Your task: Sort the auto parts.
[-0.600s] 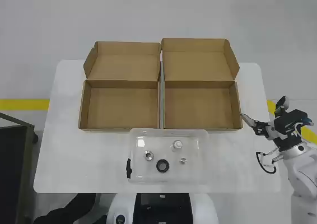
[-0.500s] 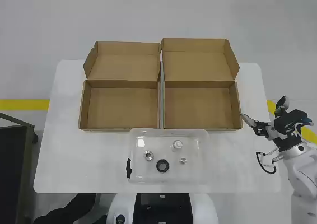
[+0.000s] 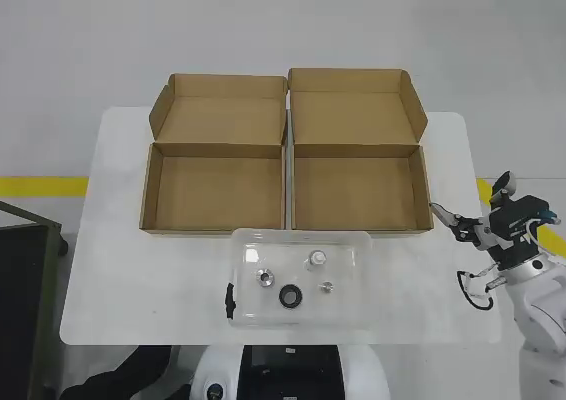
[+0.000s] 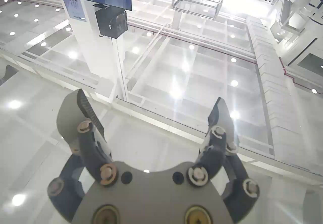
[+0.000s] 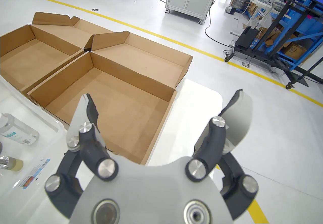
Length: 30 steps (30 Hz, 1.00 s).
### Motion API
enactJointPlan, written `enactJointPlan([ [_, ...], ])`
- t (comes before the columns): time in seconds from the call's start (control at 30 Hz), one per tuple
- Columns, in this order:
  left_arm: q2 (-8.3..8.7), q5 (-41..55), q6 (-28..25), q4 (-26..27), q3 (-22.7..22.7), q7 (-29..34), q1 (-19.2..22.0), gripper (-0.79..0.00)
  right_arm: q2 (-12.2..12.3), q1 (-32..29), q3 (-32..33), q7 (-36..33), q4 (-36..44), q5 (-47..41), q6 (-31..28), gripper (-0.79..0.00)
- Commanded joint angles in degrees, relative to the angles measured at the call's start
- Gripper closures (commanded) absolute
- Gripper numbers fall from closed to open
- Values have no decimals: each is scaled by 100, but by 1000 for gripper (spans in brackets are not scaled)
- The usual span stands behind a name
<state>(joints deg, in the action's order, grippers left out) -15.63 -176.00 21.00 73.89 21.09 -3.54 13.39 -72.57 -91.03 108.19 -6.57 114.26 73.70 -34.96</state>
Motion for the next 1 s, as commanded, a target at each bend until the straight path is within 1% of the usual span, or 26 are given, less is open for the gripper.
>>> enactJointPlan([
  [0.0, 0, 0, 0, 0, 0, 0, 0, -784, 0, 0, 0, 0, 0, 0, 0, -784],
  [0.47, 0, 0, 0, 0, 0, 0, 0, -785, 1, -2, -16, -1, 10, 7, 17, -785],
  [0.53, 0, 0, 0, 0, 0, 0, 0, -785, 11, 3, -108, -46, 36, 45, 8, -785],
  [0.7, 0, 0, 0, 0, 0, 0, 0, -785, 55, 156, -375, -277, -11, 48, -319, -785],
  [0.97, 0, 0, 0, 0, 0, 0, 0, -785, 106, 445, -928, -564, -80, 10, -646, -785],
])
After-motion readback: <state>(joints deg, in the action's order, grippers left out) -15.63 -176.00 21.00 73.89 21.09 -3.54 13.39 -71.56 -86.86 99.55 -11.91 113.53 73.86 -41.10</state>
